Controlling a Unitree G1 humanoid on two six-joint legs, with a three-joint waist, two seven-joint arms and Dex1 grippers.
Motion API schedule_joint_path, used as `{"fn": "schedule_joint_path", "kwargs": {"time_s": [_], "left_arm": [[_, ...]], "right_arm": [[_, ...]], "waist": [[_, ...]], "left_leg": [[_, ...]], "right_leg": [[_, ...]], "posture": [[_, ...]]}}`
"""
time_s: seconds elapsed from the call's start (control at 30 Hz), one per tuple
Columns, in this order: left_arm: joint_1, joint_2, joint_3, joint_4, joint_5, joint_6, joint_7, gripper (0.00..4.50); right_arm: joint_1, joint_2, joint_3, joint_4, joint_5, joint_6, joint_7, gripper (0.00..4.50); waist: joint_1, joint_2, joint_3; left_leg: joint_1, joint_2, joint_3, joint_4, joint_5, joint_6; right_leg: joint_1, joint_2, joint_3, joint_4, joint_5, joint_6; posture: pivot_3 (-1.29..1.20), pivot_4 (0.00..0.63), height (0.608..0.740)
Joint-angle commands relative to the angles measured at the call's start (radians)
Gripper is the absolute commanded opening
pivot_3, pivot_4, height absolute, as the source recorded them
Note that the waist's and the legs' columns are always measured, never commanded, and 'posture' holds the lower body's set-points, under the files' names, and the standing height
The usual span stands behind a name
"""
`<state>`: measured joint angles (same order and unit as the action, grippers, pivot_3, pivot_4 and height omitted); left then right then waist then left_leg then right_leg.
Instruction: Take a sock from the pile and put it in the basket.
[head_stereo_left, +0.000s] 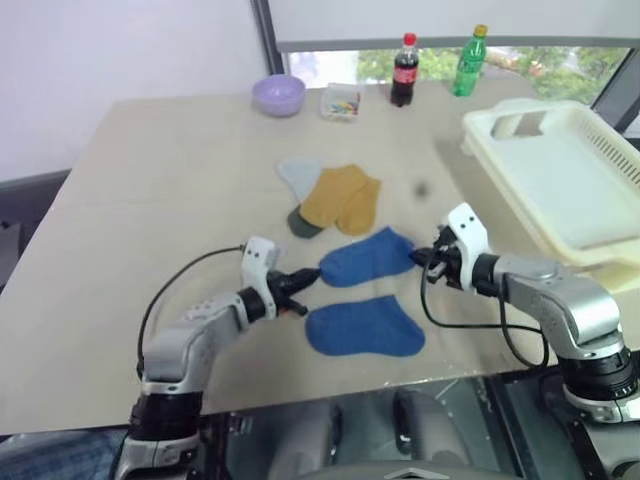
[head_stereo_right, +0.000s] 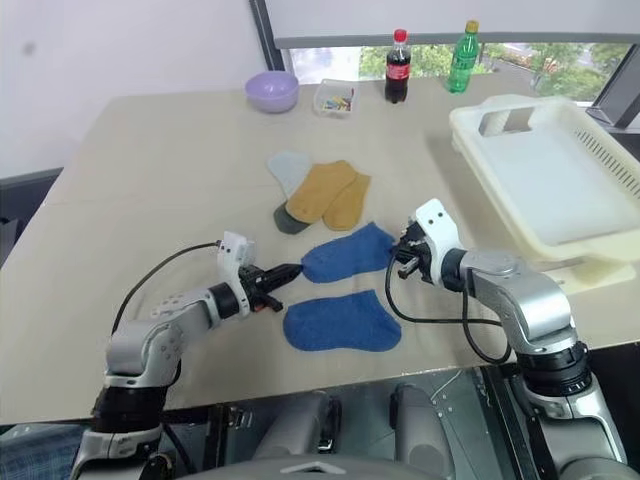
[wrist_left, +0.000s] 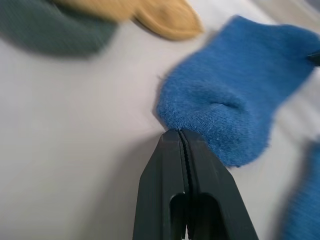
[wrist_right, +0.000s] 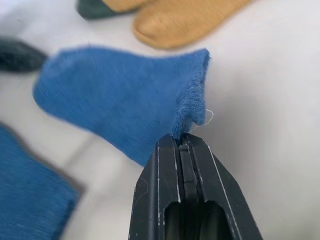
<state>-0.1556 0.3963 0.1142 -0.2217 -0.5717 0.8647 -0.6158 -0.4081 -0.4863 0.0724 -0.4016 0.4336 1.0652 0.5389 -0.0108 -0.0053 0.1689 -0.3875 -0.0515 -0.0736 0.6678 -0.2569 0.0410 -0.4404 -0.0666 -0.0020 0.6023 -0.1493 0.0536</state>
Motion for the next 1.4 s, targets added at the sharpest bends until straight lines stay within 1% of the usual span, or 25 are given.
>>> {"fn": "schedule_joint_path", "kwargs": {"time_s": [0.03, 0.17, 0.2, 0.37, 0.47, 0.6, 0.77, 0.93, 1.13, 1.4], "left_arm": [[0.026, 0.021, 0.041, -0.042, -0.071, 0.044, -0.021, 0.04], [0.039, 0.023, 0.122, -0.086, -0.194, 0.086, -0.036, 0.04], [0.049, 0.032, 0.136, -0.096, -0.215, 0.094, -0.045, 0.04], [0.14, 0.091, 0.208, -0.197, -0.348, 0.128, -0.104, 0.04], [0.196, 0.121, 0.231, -0.237, -0.397, 0.135, -0.103, 0.04], [0.263, 0.161, 0.283, -0.278, -0.495, 0.159, -0.102, 0.04], [0.35, 0.206, 0.287, -0.302, -0.497, 0.136, -0.117, 0.04], [0.4, 0.203, 0.26, -0.314, -0.472, 0.078, -0.127, 0.04], [0.4, 0.191, 0.231, -0.306, -0.472, 0.034, -0.113, 0.04], [0.4, 0.197, 0.201, -0.292, -0.436, 0.002, -0.11, 0.04]], "right_arm": [[0.0, 0.003, -0.048, -0.105, 0.045, 0.043, -0.022, 0.0], [0.018, 0.024, -0.12, -0.211, 0.134, 0.132, -0.043, 0.0], [0.024, 0.029, -0.137, -0.233, 0.155, 0.157, -0.047, 0.0], [0.099, 0.059, -0.245, -0.372, 0.265, 0.283, -0.086, 0.0], [0.13, 0.118, -0.319, -0.437, 0.332, 0.363, -0.132, 0.0], [0.168, 0.191, -0.405, -0.501, 0.407, 0.453, -0.172, 0.0], [0.254, 0.237, -0.466, -0.539, 0.441, 0.521, -0.206, 0.0], [0.339, 0.262, -0.472, -0.56, 0.458, 0.549, -0.232, 0.0], [0.399, 0.274, -0.469, -0.575, 0.484, 0.549, -0.255, 0.0], [0.429, 0.264, -0.456, -0.558, 0.482, 0.547, -0.269, 0.0]], "waist": [[0.0, 0.0, 0.001], [0.0, -0.002, 0.002], [0.0, -0.002, 0.002], [-0.001, -0.002, 0.002], [0.0, -0.002, 0.002], [-0.001, -0.002, 0.003], [-0.001, -0.002, 0.003], [-0.001, -0.002, 0.003], [-0.002, -0.001, 0.003], [-0.002, -0.001, 0.004]], "left_leg": [[0.0, 0.0, 0.0, 0.0, 0.0, 0.0], [-0.003, 0.0, -0.001, 0.0, 0.0, 0.0], [-0.007, 0.0, -0.001, 0.001, 0.0, 0.0], [-0.008, 0.0, -0.001, 0.001, 0.0, 0.0], [-0.009, 0.0, -0.001, 0.0, 0.0, 0.0], [-0.008, 0.0, -0.001, 0.0, 0.0, 0.0], [-0.008, 0.0, -0.001, 0.0, 0.0, 0.0], [-0.008, 0.0, -0.001, 0.0, 0.0, 0.0], [-0.008, 0.0, -0.001, 0.0, 0.0, -0.001], [-0.009, 0.0, -0.001, -0.001, 0.0, -0.001]], "right_leg": [[0.0, 0.0, 0.0, 0.0, 0.0, 0.0], [-0.002, 0.0, 0.0, 0.0, -0.001, -0.001], [-0.006, 0.0, -0.001, 0.001, 0.0, 0.0], [-0.007, 0.0, -0.001, 0.0, 0.0, -0.001], [-0.008, -0.002, -0.001, 0.0, -0.002, -0.004], [-0.007, -0.001, -0.001, 0.0, -0.002, -0.004], [-0.007, -0.002, -0.002, 0.0, -0.003, -0.004], [-0.008, -0.002, -0.001, -0.001, -0.003, -0.004], [-0.008, -0.004, -0.001, -0.001, -0.003, -0.004], [-0.008, -0.003, -0.002, -0.002, -0.003, -0.004]], "posture": [[0.0, 0.15, 0.732], [0.0, 0.15, 0.732], [0.0, 0.15, 0.732], [0.0, 0.15, 0.732], [0.0, 0.15, 0.732], [0.0, 0.15, 0.732], [0.0, 0.15, 0.732], [0.0, 0.15, 0.732], [0.0, 0.15, 0.732], [0.0, 0.15, 0.732]]}}
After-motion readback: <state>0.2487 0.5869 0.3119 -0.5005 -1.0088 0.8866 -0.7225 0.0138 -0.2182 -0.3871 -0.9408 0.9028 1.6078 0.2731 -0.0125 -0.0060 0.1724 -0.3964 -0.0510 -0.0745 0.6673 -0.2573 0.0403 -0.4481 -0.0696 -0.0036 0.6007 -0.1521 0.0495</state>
